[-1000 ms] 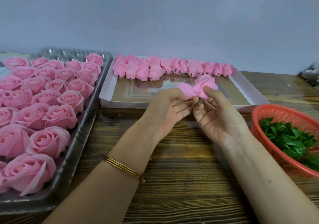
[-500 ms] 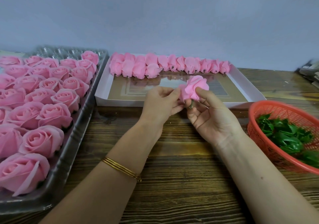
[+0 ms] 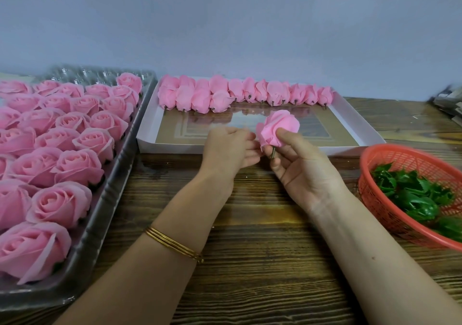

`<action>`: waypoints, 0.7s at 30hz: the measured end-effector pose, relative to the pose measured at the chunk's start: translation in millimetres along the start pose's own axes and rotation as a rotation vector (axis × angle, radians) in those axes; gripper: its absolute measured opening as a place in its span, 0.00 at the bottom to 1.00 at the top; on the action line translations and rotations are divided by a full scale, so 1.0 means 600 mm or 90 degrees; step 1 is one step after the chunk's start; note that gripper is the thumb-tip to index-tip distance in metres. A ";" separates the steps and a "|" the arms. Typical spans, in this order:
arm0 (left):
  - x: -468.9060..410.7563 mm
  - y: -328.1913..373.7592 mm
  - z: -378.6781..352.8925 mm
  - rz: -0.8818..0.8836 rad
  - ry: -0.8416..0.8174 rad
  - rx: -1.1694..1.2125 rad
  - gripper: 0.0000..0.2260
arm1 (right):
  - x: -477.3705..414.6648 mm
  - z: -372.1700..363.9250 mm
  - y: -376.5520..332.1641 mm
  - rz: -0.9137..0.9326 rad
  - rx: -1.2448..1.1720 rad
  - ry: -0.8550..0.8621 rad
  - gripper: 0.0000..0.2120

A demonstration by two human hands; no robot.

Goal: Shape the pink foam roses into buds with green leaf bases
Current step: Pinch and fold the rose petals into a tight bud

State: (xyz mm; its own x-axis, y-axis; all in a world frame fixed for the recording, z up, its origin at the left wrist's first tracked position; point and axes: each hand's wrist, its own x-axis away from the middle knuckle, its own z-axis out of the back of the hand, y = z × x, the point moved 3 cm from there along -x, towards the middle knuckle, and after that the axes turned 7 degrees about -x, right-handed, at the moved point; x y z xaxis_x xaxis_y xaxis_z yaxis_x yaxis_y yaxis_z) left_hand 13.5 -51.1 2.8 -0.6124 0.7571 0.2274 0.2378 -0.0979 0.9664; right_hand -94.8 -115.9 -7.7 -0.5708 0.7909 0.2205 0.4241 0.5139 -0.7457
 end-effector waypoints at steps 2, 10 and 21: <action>0.000 0.002 0.001 -0.018 -0.014 0.048 0.07 | 0.001 0.001 0.001 0.010 0.025 0.004 0.13; -0.007 -0.002 0.002 -0.057 -0.047 0.092 0.09 | 0.005 -0.002 0.003 0.022 0.070 -0.002 0.04; -0.013 -0.006 -0.001 -0.077 -0.095 0.104 0.10 | 0.008 -0.010 0.005 0.027 0.093 -0.030 0.11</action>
State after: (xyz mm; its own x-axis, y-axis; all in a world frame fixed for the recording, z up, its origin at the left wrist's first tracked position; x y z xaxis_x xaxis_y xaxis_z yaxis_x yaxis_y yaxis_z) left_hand 17.0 -56.7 -2.4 -0.5282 0.8454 0.0795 0.2953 0.0951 0.9507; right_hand -91.9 -108.7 -5.1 -0.5885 0.7925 0.1600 0.3434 0.4242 -0.8379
